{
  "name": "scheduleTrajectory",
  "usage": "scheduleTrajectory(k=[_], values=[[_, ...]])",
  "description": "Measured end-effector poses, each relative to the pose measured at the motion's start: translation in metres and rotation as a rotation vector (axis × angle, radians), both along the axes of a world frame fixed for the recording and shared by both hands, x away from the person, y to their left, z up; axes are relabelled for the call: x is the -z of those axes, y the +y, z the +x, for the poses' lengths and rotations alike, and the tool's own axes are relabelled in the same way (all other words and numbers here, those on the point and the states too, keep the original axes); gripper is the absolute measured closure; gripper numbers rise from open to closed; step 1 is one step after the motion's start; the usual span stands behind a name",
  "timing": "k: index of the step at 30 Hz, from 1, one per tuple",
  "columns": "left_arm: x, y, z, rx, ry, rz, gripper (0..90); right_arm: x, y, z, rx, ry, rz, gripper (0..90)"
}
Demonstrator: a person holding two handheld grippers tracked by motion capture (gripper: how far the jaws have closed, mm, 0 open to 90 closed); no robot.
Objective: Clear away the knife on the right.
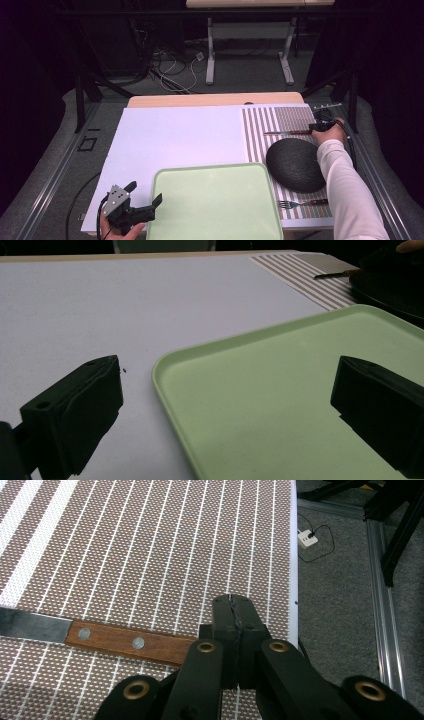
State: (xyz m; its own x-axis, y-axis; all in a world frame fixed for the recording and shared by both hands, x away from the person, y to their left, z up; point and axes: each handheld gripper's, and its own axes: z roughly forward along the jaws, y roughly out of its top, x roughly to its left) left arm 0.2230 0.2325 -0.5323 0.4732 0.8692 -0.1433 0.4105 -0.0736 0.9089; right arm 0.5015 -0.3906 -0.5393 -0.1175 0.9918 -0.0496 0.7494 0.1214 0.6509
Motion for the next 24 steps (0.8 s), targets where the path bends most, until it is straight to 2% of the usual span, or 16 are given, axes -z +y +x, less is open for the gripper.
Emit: scheduleTrajectory(k=[2, 3, 7, 9, 10, 11, 14, 15, 24], values=[[0.0, 0.0, 0.0, 0.003, 0.0, 0.002, 0.4, 0.0, 0.0, -0.001, -0.004, 0.002, 0.011, 90.0], [-0.001, 0.001, -0.001, 0.01, -0.003, 0.017, 0.4, 0.001, 0.0, -0.002, -0.006, 0.003, 0.008, 90.0], [-0.001, 0.0, -0.001, 0.009, -0.005, 0.009, 0.4, 0.003, -0.002, -0.004, -0.004, 0.008, 0.013, 90.0], [-0.001, 0.0, -0.001, 0.01, -0.006, 0.009, 0.4, 0.007, -0.006, -0.008, 0.007, 0.019, 0.032, 90.0], [-0.001, 0.0, -0.001, 0.01, -0.007, 0.008, 0.5, 0.009, -0.008, -0.009, 0.004, 0.019, 0.024, 90.0], [-0.001, 0.0, -0.001, 0.011, -0.006, 0.009, 0.5, 0.009, -0.008, -0.011, 0.012, 0.008, 0.045, 90.0], [-0.001, 0.0, -0.001, 0.011, -0.006, 0.01, 0.5, 0.01, -0.008, -0.013, 0.009, 0.003, 0.055, 90.0], [-0.001, 0.0, -0.001, 0.011, -0.006, 0.008, 0.5, 0.009, -0.009, -0.016, -0.009, 0.012, 0.041, 90.0], [-0.001, -0.001, -0.001, 0.019, -0.006, 0.021, 0.5, 0.005, -0.008, -0.025, -0.043, 0.054, 0.051, 89.5]])
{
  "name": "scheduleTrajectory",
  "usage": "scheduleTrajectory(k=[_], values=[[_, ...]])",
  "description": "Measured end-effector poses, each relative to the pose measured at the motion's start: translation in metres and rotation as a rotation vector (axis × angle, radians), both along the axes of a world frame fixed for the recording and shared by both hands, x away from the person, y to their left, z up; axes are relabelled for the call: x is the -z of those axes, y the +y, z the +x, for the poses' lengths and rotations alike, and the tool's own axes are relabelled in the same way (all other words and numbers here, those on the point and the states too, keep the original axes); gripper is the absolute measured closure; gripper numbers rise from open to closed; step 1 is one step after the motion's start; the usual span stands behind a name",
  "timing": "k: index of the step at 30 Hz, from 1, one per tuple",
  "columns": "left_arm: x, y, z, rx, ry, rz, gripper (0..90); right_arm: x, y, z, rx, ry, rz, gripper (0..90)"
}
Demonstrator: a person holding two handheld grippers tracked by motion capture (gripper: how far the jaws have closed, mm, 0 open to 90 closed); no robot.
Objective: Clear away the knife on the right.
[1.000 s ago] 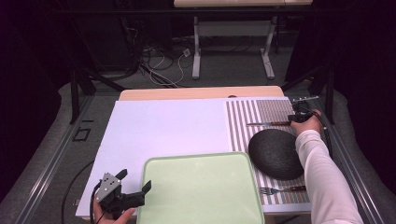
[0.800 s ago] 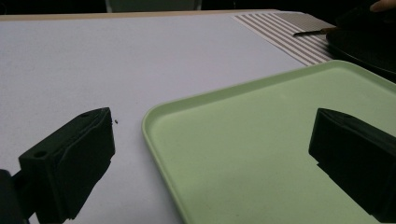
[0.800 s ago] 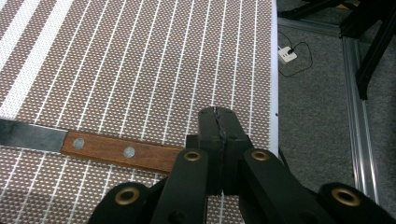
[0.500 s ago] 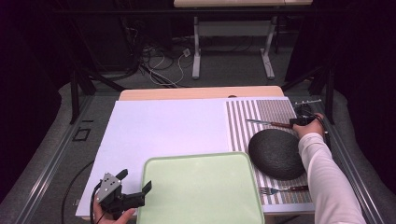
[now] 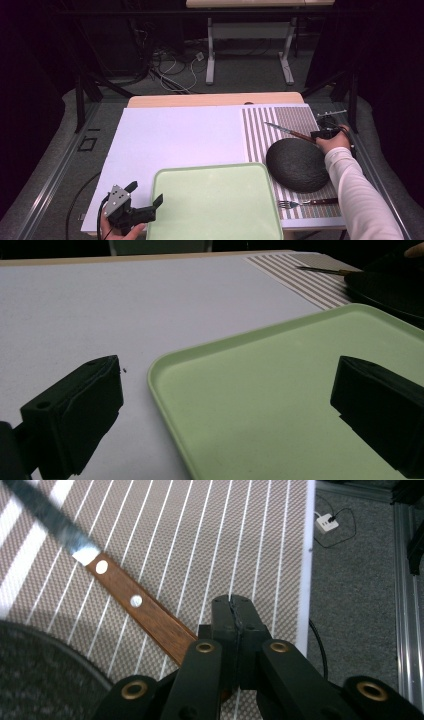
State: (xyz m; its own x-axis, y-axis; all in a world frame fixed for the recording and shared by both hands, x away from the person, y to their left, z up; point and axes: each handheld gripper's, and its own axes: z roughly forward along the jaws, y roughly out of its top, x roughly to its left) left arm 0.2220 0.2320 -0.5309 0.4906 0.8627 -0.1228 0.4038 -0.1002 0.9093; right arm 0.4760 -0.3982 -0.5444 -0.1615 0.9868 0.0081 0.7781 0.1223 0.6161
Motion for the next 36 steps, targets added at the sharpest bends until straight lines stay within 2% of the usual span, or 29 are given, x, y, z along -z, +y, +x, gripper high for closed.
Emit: scheduleTrajectory(k=[1, 7, 21, 28, 31, 33, 36], values=[[0.0, 0.0, 0.0, 0.0, 0.0, -0.001, 0.5, 0.001, -0.001, 0.0, -0.016, 0.006, -0.018, 89.6], [0.0, 0.0, 0.0, 0.003, -0.002, -0.001, 0.6, 0.001, 0.0, -0.006, -0.036, 0.005, -0.028, 89.6], [0.0, 0.0, 0.0, 0.003, -0.002, -0.004, 0.6, 0.0, 0.002, -0.011, -0.041, 0.014, 0.001, 89.3], [0.0, 0.0, -0.001, 0.003, -0.003, -0.004, 0.7, -0.001, 0.002, -0.012, -0.044, 0.028, 0.009, 85.3], [0.0, 0.0, -0.001, 0.001, -0.001, -0.006, 0.6, -0.004, -0.001, -0.014, -0.041, 0.017, 0.013, 83.6], [0.0, 0.0, -0.001, 0.001, -0.001, -0.006, 0.6, -0.007, -0.004, -0.015, -0.047, 0.012, -0.001, 82.6], [0.0, 0.0, -0.001, 0.001, -0.002, -0.006, 0.7, -0.013, -0.007, -0.016, -0.046, 0.001, 0.009, 81.1]])
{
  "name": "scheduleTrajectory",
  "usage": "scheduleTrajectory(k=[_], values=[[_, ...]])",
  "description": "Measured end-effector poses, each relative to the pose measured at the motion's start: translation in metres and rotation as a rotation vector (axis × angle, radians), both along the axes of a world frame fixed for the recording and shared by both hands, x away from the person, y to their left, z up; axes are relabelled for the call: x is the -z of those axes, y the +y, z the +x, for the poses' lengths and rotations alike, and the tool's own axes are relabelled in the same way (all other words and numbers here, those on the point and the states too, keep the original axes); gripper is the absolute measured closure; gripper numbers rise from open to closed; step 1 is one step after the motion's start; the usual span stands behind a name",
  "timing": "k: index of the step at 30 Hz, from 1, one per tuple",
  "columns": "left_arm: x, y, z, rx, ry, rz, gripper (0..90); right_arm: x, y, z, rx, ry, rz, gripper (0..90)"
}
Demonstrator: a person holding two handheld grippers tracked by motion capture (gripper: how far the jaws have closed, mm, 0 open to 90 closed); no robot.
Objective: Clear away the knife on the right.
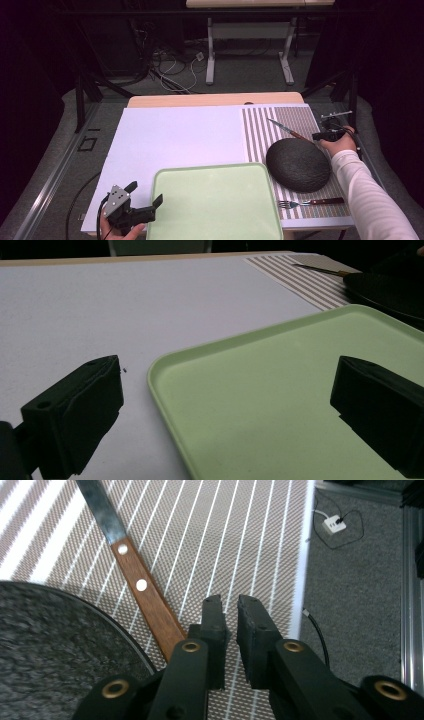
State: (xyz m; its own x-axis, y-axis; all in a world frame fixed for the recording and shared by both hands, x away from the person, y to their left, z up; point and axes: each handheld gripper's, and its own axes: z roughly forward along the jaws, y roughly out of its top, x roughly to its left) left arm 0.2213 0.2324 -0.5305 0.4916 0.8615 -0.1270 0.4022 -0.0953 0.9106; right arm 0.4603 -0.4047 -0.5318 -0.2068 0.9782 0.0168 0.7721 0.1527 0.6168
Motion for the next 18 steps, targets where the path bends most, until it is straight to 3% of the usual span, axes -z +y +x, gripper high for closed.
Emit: scheduleTrajectory(k=[8, 18], values=[[0.0, 0.0, 0.0, 0.003, -0.005, 0.01, 0.7, -0.022, -0.001, -0.001, -0.022, -0.02, -0.007, 71.2], [0.0, 0.0, 0.0, 0.005, 0.0, 0.004, 0.8, -0.036, 0.01, 0.004, -0.053, -0.017, -0.008, 60.3]])
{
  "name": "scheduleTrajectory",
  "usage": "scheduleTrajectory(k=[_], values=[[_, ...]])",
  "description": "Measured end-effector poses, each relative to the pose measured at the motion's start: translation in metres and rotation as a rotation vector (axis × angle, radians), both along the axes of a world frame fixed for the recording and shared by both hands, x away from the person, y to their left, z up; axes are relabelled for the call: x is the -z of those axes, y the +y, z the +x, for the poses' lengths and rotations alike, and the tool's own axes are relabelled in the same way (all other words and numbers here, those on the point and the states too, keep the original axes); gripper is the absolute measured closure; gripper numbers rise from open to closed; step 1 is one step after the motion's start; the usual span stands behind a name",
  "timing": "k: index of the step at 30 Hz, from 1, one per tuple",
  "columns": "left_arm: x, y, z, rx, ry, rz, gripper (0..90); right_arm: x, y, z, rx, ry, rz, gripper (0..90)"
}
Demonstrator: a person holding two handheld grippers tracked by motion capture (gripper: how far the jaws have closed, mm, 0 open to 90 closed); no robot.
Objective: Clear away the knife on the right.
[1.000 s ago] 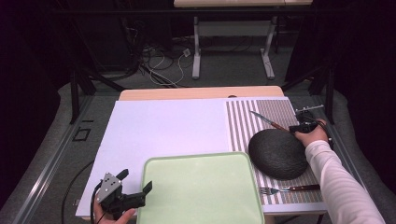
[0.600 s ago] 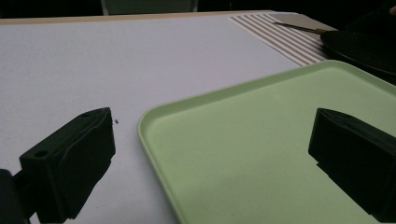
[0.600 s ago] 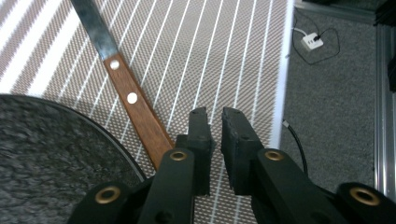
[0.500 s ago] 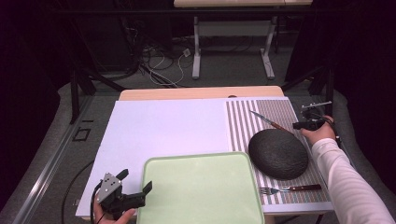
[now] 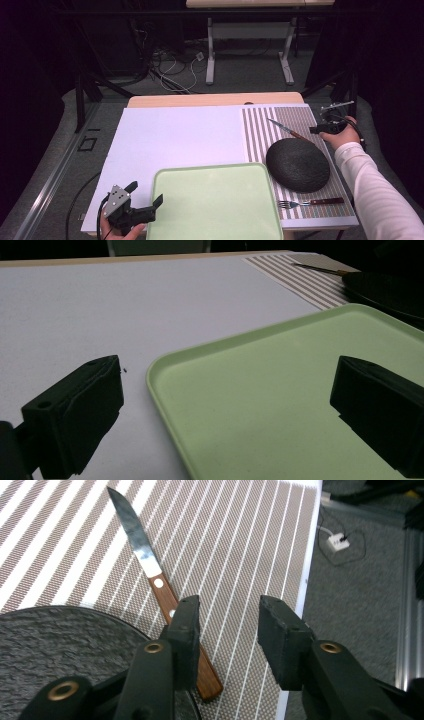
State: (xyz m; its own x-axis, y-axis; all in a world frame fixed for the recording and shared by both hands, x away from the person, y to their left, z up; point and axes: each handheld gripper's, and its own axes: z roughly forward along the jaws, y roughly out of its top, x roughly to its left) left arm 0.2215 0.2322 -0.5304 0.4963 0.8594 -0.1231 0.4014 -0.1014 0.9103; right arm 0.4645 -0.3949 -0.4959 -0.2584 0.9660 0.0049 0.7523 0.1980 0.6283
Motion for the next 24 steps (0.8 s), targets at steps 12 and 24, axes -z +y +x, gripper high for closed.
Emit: scheduleTrajectory(k=[12, 24], values=[[0.0, 0.0, 0.0, 0.001, 0.0, 0.004, 0.9, -0.019, 0.014, 0.011, -0.061, -0.068, -0.024, 41.6], [0.0, 0.0, 0.0, 0.002, 0.002, 0.003, 1.0, -0.025, 0.019, 0.017, -0.085, -0.105, -0.019, 36.6]])
